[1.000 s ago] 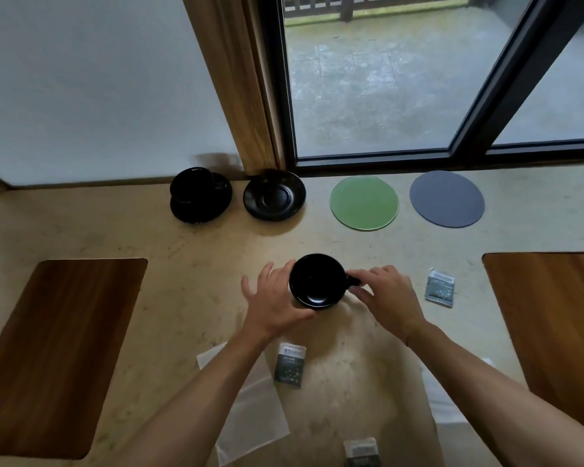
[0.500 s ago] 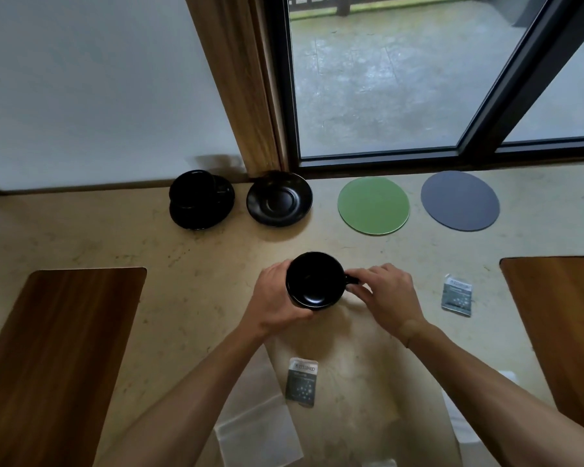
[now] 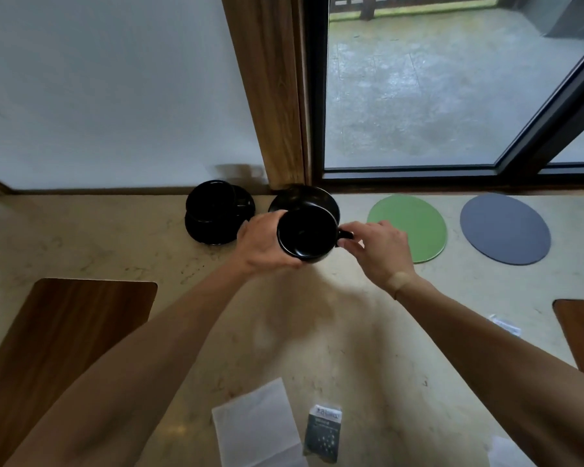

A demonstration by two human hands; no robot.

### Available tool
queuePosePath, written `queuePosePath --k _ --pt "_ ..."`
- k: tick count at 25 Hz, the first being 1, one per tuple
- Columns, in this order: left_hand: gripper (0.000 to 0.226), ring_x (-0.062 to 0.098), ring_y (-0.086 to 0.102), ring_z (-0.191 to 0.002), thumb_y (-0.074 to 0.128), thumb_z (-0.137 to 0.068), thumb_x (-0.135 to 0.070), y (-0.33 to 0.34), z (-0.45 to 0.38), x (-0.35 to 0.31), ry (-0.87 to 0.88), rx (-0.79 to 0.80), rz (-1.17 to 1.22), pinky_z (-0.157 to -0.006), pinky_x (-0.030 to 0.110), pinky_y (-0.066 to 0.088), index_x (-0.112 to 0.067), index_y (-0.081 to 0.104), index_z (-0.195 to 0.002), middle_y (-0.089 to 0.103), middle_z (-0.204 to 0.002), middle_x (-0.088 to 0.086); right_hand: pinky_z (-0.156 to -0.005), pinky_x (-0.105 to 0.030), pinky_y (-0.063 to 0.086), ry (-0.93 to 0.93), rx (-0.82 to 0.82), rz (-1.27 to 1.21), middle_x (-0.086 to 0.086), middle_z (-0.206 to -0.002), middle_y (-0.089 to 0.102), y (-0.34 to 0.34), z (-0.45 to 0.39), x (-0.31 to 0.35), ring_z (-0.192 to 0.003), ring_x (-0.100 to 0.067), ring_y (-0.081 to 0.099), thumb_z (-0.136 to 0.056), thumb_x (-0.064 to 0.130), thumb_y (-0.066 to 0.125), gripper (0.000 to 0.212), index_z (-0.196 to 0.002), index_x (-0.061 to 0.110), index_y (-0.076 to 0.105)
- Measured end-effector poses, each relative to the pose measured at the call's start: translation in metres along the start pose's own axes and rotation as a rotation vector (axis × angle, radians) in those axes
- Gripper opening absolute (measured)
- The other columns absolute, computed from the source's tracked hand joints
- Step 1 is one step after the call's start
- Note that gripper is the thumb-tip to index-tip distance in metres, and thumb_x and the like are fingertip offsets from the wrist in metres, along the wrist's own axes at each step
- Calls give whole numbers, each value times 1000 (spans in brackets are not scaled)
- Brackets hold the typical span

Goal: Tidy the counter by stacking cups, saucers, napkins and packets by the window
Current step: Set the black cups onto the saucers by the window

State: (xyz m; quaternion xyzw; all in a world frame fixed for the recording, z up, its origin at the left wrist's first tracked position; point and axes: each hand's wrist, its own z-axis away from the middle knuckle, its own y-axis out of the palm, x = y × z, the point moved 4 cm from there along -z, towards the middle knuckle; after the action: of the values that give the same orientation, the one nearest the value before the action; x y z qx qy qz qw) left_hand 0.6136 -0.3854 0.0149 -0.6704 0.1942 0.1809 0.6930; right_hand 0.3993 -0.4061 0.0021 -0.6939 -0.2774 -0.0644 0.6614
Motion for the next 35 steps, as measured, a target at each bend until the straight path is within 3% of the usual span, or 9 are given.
queuePosePath --k 3,5,8,20,35 --pt "97 19 37 -132 79 -47 -60 -6 -27 12 -90 77 -47 -116 54 15 -30 45 -133 51 -131 -5 -83 -38 35 27 22 -28 5 -98 72 8 -28 -1 -102 -25 54 -94 46 55 27 -118 37 63" --pt "97 19 21 -142 83 -54 -54 -9 -41 20 -125 117 -69 -117 55 -1 -30 40 -138 42 -142 -2 -87 -39 35 33 39 -37 4 -99 73 12 -46 0 -105 -25 52 -94 45 54 28 -119 37 62" --pt "97 18 9 -146 81 -56 -53 -9 -60 29 -137 137 -101 -115 59 -10 -31 36 -139 35 -148 -1 -92 -42 35 47 58 -57 4 -103 73 19 -68 0 -112 -26 50 -95 43 54 27 -120 36 62" --pt "101 18 -3 -148 81 -58 -56 -3 -77 35 -157 168 -172 -110 63 -18 -34 33 -143 26 -155 4 -93 -44 35 49 81 -37 5 -105 73 32 -87 -7 -114 -26 49 -95 44 52 27 -120 37 62" --pt "98 20 3 -148 81 -59 -57 2 -73 30 -131 179 -188 -111 61 -19 -32 36 -142 32 -153 2 -93 -43 32 62 109 6 3 -103 72 29 -80 -13 -112 -25 49 -95 46 52 27 -119 38 62"
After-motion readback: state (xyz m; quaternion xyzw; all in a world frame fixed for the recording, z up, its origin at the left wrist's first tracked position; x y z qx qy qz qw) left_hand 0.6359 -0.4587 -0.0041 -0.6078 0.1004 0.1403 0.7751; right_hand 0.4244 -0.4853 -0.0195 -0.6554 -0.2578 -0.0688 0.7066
